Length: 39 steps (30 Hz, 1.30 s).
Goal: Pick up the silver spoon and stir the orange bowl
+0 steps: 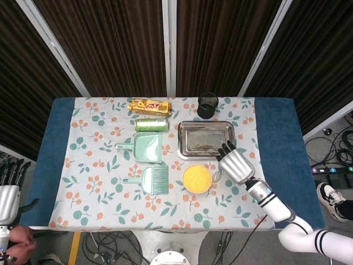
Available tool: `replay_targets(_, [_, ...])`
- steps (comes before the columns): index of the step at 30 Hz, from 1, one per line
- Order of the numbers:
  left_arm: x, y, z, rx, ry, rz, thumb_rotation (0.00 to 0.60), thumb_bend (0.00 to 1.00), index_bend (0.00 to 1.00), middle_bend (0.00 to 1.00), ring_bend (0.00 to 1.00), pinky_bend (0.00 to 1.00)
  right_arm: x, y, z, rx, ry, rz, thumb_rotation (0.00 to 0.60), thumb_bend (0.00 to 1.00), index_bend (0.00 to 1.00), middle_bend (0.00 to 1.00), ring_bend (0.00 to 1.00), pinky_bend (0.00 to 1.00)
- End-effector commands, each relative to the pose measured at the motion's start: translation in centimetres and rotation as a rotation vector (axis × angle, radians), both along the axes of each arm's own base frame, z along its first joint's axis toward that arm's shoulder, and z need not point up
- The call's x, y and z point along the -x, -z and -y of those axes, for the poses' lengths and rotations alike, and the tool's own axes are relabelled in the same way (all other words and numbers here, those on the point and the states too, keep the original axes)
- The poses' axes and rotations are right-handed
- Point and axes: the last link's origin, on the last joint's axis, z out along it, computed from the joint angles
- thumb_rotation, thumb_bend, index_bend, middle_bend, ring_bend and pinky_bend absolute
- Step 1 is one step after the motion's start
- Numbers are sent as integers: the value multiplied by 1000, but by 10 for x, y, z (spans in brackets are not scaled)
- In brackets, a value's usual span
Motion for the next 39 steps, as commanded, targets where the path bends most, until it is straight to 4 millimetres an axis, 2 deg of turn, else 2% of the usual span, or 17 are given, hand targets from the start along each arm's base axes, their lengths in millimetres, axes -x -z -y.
replay_targets(1, [0,0,1,0,-3,1,600,0,146,159,91,81,-12,13,7,4,-67,-60,600,398,634,405,314,302])
replay_targets(5, [2,-1,3,-5,-9,3,600,0,147,159,91,81,-20,23,9,26,-125,-94,600,398,638,441,352,320])
replay_targets(14, [4,1,4,-3,-13,11,600,0,147,159,91,81,-32,41,12,73,-270,-188,600,397,644,444,353,298])
replay_targets(22, [7,2,5,-2,-22,17,600,0,147,159,91,81,-33,59,11,83,-343,-296,600,397,645,444,353,187])
replay_targets(31, [10,3,5,0,-29,20,600,0,147,159,91,81,-39,77,3,101,-386,-308,600,393,668,447,353,119])
replay_targets(39, [12,3,8,0,-38,23,600,0,147,159,91,81,-41,86,-10,74,-356,-218,600,395,701,485,387,147])
